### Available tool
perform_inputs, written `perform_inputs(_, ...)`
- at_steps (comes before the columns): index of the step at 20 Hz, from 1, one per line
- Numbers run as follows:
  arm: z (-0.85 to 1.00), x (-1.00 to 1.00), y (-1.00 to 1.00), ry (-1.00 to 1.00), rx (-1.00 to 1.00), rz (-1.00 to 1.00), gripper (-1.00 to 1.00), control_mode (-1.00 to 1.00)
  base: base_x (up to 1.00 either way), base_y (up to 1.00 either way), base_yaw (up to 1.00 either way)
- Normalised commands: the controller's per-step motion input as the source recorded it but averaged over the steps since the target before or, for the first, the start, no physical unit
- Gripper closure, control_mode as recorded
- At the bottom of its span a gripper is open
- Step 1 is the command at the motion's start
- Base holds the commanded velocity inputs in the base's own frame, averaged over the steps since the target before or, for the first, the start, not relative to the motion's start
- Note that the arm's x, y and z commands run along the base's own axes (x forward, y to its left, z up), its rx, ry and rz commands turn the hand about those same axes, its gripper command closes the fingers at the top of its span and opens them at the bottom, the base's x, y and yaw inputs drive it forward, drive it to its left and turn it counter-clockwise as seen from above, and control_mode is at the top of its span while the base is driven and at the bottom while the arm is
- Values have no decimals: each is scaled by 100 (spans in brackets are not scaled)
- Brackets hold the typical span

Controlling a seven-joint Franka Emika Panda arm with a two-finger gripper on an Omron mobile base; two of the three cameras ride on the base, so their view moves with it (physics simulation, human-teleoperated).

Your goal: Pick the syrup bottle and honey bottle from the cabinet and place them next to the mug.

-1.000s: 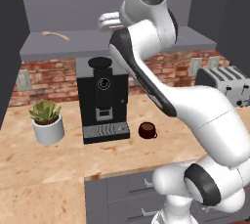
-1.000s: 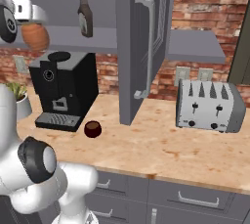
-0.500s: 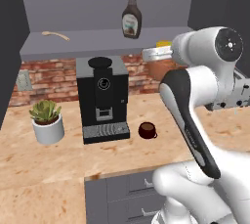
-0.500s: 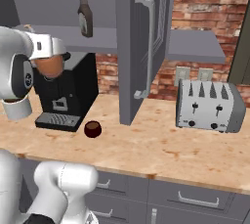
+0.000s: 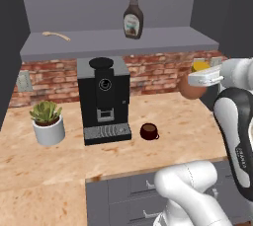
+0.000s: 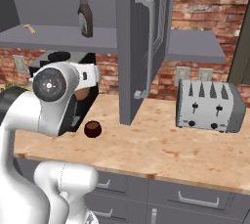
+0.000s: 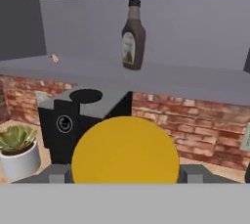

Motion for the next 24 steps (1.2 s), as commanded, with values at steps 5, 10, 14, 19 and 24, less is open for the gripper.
perform_inputs(5,-2,8,-13,30,0,4,100,-100,0,0,0)
perform_inputs(10,-15,33,22,37,-5,0,100,-100,0,0,0)
perform_inputs(14,-58,29,15,12,-4,0,100,-100,0,0,0)
perform_inputs(19,-70,25,0,3,0,0,100,-100,0,0,0)
perform_inputs(24,-81,32,-4,2,0,0,100,-100,0,0,0)
